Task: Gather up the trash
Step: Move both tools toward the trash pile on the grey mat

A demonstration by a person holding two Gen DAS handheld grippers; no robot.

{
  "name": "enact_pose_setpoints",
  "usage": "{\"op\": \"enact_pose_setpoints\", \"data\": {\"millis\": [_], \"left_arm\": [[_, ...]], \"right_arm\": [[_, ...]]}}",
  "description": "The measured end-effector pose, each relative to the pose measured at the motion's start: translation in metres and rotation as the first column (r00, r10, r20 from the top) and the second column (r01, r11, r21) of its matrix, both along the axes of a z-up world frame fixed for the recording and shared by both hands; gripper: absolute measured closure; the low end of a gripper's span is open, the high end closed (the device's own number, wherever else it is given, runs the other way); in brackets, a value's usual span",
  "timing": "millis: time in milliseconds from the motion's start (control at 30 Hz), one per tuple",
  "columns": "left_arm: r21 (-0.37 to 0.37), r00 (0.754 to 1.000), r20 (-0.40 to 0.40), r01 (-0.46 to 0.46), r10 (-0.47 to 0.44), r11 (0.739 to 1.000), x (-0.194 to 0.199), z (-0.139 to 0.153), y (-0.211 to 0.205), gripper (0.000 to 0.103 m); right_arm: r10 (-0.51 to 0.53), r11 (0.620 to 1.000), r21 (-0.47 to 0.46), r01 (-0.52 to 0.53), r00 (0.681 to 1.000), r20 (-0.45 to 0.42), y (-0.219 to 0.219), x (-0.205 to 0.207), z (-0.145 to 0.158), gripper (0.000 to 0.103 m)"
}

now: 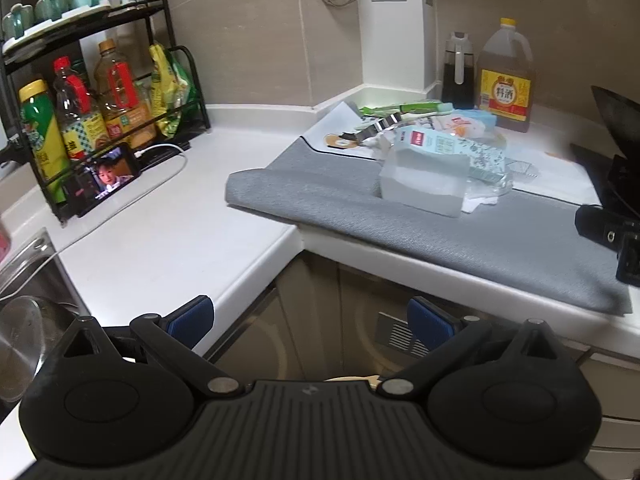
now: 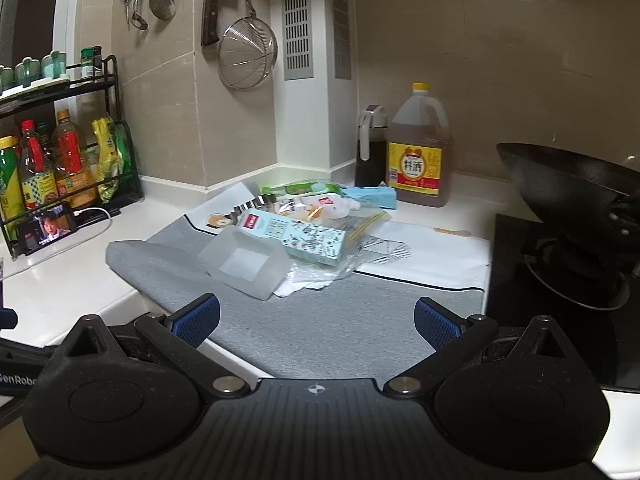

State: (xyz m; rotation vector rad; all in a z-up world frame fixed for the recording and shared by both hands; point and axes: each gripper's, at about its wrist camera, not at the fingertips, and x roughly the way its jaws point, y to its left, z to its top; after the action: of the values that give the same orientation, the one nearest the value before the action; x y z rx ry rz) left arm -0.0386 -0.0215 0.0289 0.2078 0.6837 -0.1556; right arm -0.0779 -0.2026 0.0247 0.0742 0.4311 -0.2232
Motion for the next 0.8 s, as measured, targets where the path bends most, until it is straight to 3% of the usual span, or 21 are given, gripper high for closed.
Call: {"op": "enact_pose_setpoints", "data": {"millis": [367,533,733,800], "left_arm": [[-0.014,0.998,0.029,0.051,-0.05,0.999,0.007,0.001,-0.013,0.0],[-0.013,0.998,0.034,0.056,-0.056,0.998,0.011,-0.001,-0.015,0.0],[-0.015,0.997,0.027,0.072,-0.071,0.997,0.013,-0.005,-0.019,0.0],[-0.018,0.996,0.026,0.082,-0.081,0.996,0.012,-0.006,-0.02,0.0]], "right_arm": [[0.004,1.0,-0.025,-0.004,1.0,0.007,-0.007,-0.001,0.0,0.0],[-0.002,0.999,0.045,0.001,1.0,0.025,-0.014,-0.001,-0.001,0.0],[0.008,0.999,0.041,-0.009,1.0,0.03,-0.015,0.001,-0.003,0.0],[0.015,0.997,0.078,-0.018,0.999,0.038,-0.018,0.002,-0.004,0.0]]}}
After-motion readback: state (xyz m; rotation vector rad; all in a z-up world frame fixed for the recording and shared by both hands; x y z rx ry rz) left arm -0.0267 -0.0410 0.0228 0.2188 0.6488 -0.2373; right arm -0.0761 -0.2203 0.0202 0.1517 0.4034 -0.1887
